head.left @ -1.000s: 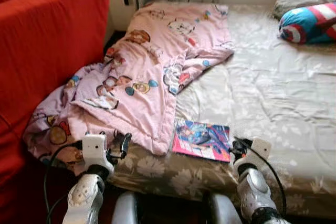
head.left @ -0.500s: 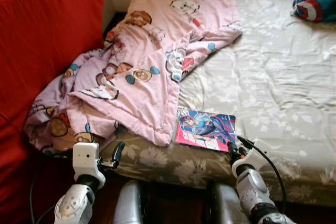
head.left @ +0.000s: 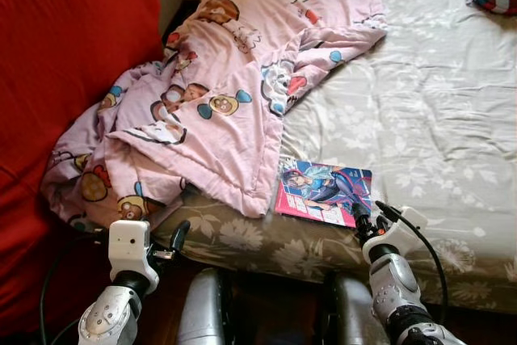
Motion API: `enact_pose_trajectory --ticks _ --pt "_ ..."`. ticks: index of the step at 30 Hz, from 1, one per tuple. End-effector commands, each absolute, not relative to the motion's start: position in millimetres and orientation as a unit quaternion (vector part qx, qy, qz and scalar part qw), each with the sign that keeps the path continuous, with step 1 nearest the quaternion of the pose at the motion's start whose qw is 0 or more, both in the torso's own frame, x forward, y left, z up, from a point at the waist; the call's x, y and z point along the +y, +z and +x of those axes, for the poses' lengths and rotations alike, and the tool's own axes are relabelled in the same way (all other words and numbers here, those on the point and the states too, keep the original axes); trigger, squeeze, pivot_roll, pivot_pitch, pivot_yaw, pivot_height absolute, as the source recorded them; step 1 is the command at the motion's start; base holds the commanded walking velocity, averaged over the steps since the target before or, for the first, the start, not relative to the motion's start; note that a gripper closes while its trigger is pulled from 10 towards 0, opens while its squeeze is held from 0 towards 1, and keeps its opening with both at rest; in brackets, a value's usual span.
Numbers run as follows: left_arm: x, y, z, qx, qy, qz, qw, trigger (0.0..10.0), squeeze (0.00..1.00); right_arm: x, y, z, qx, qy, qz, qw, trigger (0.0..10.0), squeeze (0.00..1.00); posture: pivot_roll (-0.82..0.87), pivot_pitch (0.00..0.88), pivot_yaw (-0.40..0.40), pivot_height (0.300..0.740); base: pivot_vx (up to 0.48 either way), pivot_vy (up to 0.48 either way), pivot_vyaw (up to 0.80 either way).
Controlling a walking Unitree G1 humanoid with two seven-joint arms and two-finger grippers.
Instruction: Clean up the room
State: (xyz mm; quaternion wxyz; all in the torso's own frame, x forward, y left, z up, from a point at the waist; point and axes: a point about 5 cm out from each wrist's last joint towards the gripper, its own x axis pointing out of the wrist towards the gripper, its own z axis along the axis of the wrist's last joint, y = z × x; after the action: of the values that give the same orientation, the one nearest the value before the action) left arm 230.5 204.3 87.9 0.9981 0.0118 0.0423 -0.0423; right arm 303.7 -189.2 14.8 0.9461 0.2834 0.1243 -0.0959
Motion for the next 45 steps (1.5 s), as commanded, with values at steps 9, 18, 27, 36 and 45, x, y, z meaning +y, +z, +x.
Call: enact_pose_trajectory --ticks 9,18,27,36,45 --pt "213 86 223 0.061 -0.043 0.024 0.997 10.0 0.00 -191 10 299 0.111 -0.109 0.354 0.922 10.0 0.00 0.17 0.239 0.108 0.589 0.000 0.000 0.00" --pt "215 86 218 0.069 -0.047 0.027 0.996 10.0 0.00 -190 18 304 0.076 -0.068 0.392 0.914 10.0 0.00 0.18 0.246 0.125 0.589 0.000 0.000 0.00" --pt "217 88 212 0.076 -0.047 0.033 0.995 10.0 0.00 -195 9 295 0.078 -0.075 0.406 0.907 10.0 0.00 0.19 0.263 0.136 0.589 0.000 0.000 0.00" --pt "218 90 205 0.082 -0.048 0.035 0.995 10.0 0.00 -193 5 290 0.079 -0.058 0.438 0.893 10.0 0.00 0.20 0.285 0.146 0.589 0.000 0.000 0.00" --pt "221 92 200 0.086 -0.046 0.041 0.994 10.0 0.00 -197 -1 285 0.074 -0.079 0.503 0.858 10.0 0.00 0.22 0.302 0.152 0.589 0.000 0.000 0.00"
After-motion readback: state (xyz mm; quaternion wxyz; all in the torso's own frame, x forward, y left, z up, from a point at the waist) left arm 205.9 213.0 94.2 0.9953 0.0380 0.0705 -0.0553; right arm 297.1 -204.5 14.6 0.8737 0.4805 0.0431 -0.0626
